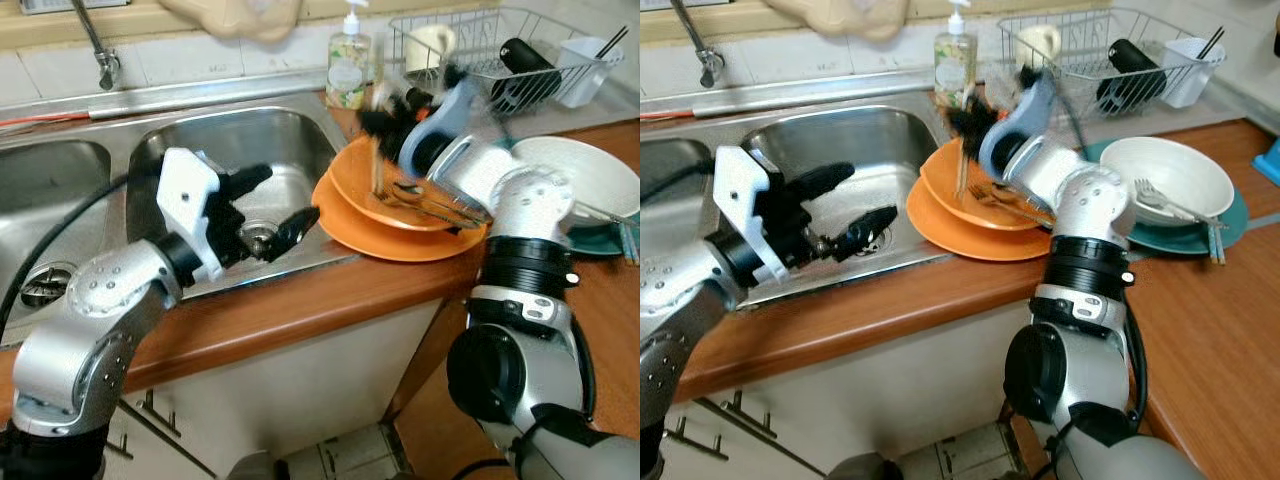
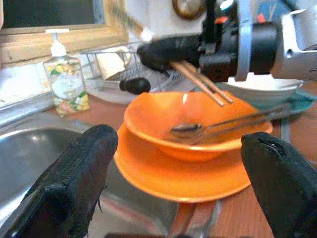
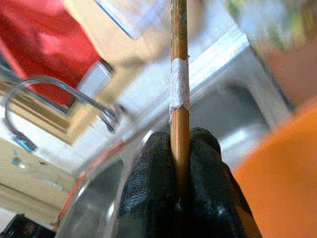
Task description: Kitchen organization
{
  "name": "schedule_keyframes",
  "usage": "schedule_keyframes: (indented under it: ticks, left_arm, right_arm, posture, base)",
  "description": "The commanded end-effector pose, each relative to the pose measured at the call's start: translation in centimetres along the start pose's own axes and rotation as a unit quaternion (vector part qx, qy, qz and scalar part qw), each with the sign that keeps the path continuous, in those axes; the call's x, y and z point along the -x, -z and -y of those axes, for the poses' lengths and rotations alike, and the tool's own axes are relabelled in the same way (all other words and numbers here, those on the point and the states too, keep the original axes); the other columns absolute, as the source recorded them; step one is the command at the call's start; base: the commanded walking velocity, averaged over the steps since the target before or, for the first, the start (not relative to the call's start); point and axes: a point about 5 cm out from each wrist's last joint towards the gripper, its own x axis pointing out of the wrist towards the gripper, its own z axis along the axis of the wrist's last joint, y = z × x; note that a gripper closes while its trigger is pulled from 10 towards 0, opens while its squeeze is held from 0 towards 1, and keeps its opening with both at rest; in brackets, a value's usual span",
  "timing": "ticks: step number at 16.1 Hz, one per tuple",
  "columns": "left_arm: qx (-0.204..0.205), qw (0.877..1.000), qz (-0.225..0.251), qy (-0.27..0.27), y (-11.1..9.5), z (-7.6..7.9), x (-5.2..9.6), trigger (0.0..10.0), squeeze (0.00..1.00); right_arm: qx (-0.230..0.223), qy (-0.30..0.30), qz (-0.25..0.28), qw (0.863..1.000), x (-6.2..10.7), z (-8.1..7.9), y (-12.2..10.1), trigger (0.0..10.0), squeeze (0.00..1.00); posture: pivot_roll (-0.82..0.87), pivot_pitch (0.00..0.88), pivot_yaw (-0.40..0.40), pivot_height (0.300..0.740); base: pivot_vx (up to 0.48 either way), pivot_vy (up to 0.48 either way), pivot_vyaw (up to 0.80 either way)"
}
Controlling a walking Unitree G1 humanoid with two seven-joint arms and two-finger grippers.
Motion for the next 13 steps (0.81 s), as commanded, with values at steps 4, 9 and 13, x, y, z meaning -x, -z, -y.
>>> schedule_keyframes:
  ticks: [4, 9, 13]
  left_arm:
    - [0.045, 0.998, 0.033, 0.0, -0.7, -0.6, -0.5, 10.0, 0.0]
    - [0.163, 0.98, 0.11, 0.029, -1.0, -1.3, -0.7, 10.0, 0.0]
    - [0.26, 0.954, 0.135, 0.066, 0.1, -1.3, -0.4, 10.0, 0.0]
  right_arm:
    - [0.159, -0.102, -0.008, 0.982, 2.4, -2.5, 1.4, 0.0, 0.0]
    - [0.256, -0.203, -0.047, 0.944, 6.5, -2.0, 5.3, 0.0, 0.0]
    - [0.29, -0.242, -0.081, 0.922, 7.6, -1.8, 7.6, 0.0, 0.0]
  posture:
    - [0.0, 0.0, 0.054, 0.716]
    - [0.03, 0.0, 0.03, 0.716]
    - [0.03, 0.0, 0.044, 0.716]
  base:
    - [0.0, 0.0, 0.0]
    - [0.0, 0.0, 0.0]
    - [0.0, 0.0, 0.0]
